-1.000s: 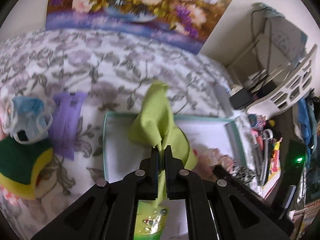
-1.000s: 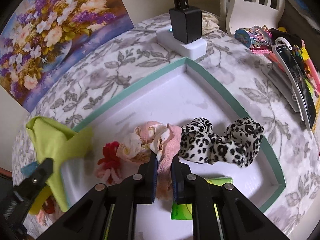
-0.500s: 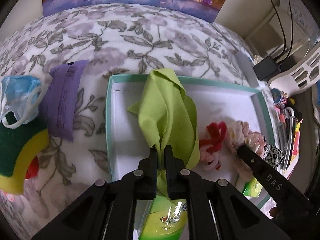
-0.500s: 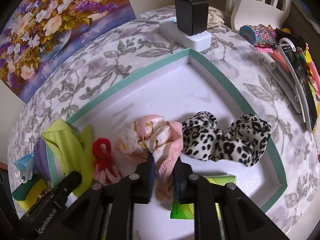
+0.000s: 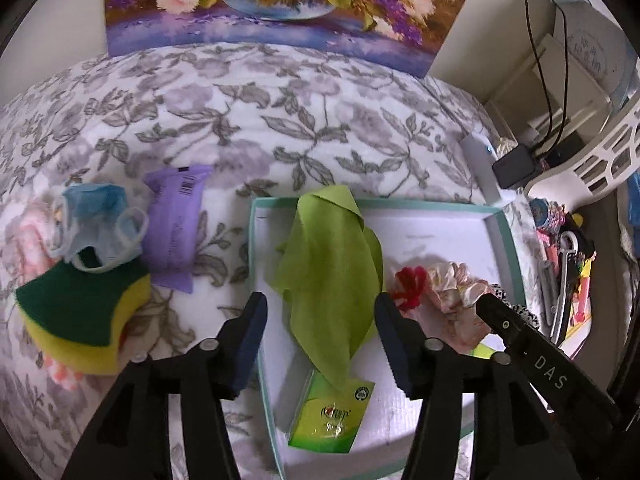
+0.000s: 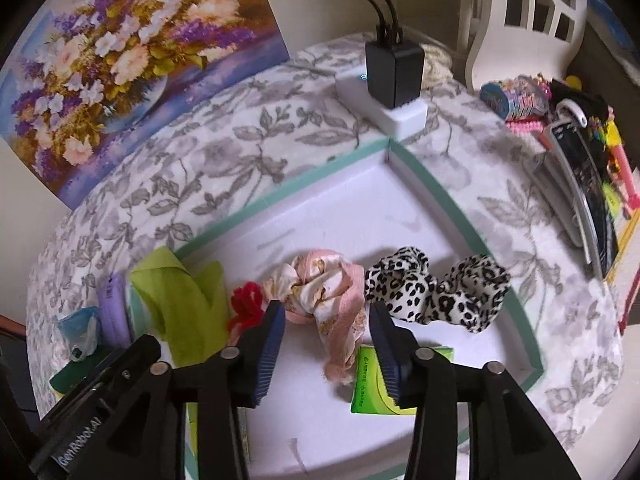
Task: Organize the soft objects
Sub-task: 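Move both tools back to the pile of items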
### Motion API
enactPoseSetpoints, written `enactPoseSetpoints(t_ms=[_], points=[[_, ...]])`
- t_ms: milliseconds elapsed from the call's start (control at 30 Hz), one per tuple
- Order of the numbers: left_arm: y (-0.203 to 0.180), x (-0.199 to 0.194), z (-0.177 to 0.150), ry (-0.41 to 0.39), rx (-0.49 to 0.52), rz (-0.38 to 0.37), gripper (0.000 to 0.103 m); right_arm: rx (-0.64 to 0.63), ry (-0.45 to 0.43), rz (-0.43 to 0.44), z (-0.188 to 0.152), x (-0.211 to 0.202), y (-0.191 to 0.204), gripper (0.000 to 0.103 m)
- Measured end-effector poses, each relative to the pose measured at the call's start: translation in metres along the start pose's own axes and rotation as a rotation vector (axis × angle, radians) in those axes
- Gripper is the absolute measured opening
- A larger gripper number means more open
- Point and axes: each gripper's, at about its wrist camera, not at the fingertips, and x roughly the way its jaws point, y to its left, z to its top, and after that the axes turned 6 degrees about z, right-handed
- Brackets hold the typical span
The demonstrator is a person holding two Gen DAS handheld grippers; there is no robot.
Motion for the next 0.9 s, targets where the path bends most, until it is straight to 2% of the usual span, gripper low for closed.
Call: enactPoseSetpoints(t_ms=[100,133,233,400,500,533,733,900], points=[[0.002,-0.007,0.003,-0.007,-0.013,0.007,0.062,-0.011,-0.003,-0.002,0.001,-0.006,0.002,0.050],[0.004,-0.010,0.004,-0.007,-0.019,0.013,0.069,-0.013,-0.003,-0.003,0.001,-0.007,0.003,0.051],[0.012,-0.015,0.004,-0.012,-0.049,0.038,0.081,-0.019,0.000,-0.008,0.000,-0.007,0.003,0.063],[0.030,-0.019,0.003,-0.027,-0.115,0.137,0.083,-0.016,0.026,-0.030,-0.004,0.001,0.000,0.072],[0.039,-0.017,0.002,-0.016,-0.137,0.177,0.097,-0.006,0.048,-0.032,-0.006,0.007,-0.003,0.074],[0.042,-0.016,0.001,-0.006,-0.145,0.187,0.099,-0.007,0.054,-0.037,-0.007,0.009,-0.003,0.078],[0.052,-0.014,-0.001,-0.001,-0.174,0.214,0.099,-0.062,0.063,-0.068,-0.012,0.015,0.005,0.103],[0.053,-0.016,-0.001,-0.019,-0.172,0.268,0.100,-0.087,0.073,-0.089,-0.015,0.019,0.007,0.103]])
